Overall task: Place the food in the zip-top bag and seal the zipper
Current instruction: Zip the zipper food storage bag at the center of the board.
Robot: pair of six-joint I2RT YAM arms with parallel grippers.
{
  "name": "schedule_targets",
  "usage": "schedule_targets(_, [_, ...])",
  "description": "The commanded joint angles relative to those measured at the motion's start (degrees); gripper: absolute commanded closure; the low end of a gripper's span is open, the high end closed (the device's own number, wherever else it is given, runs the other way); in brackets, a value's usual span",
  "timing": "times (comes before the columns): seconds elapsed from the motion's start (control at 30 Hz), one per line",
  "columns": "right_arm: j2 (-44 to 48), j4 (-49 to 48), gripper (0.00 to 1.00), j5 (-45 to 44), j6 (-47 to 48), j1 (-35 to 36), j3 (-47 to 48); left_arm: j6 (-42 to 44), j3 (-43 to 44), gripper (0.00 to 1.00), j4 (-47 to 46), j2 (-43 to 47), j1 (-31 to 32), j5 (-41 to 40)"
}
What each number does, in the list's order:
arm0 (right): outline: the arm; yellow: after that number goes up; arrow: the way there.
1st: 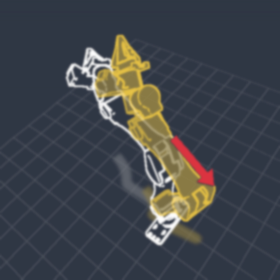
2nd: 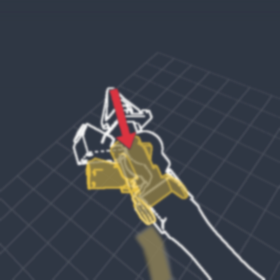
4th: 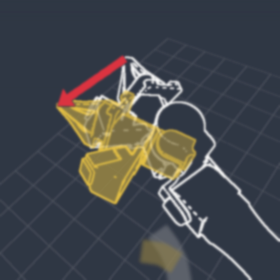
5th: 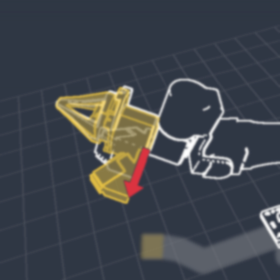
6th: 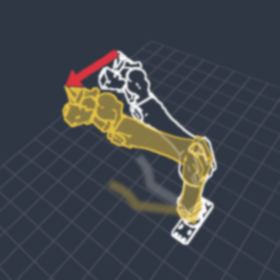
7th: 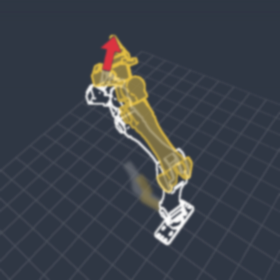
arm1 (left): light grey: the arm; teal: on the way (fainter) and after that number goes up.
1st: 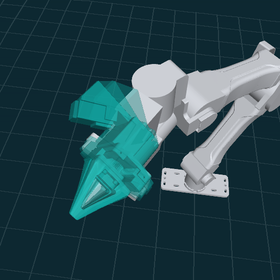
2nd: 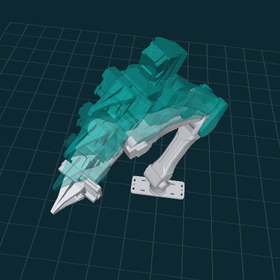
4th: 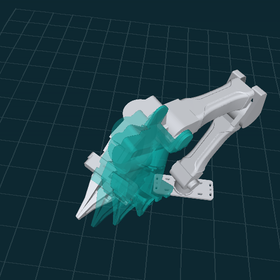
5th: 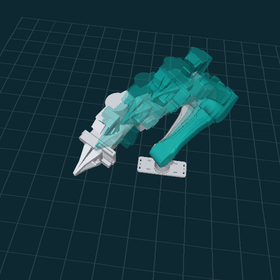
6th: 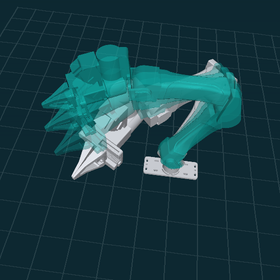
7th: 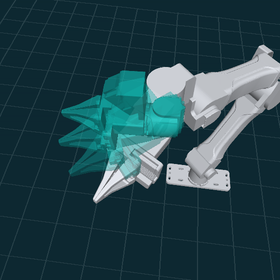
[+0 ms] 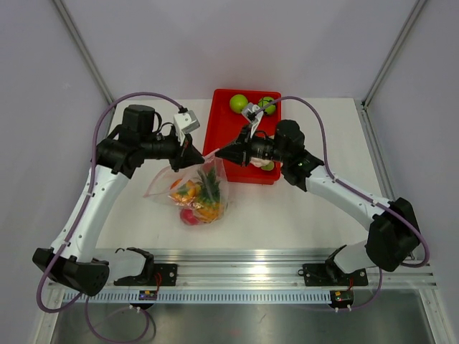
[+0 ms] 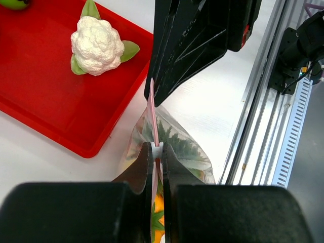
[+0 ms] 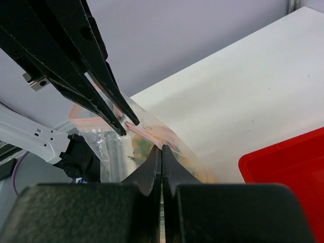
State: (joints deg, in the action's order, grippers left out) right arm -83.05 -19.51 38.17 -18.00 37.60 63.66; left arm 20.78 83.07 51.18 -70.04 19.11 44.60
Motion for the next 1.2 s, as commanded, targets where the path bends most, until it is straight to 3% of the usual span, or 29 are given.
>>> schedule_targets(0.0, [4.37, -0.71, 1.00, -8.01, 2.70, -1.48, -0.72, 0.23, -0.10, 1.00, 3.14, 1.84, -0.31, 0.31])
schedule_targets(0.7, [26.17, 24.06, 1.00, -29.37, 15.44, -5.44, -9.17, -0.91, -4.58, 1.00, 0.50, 4.30, -0.92, -2.41])
schedule_targets(1.17, [27.59, 34.88, 1.00, -37.82, 17.12, -9.30, -7.32, -2.32, -13.45, 1.00, -3.71, 10.01, -3.20, -10.58])
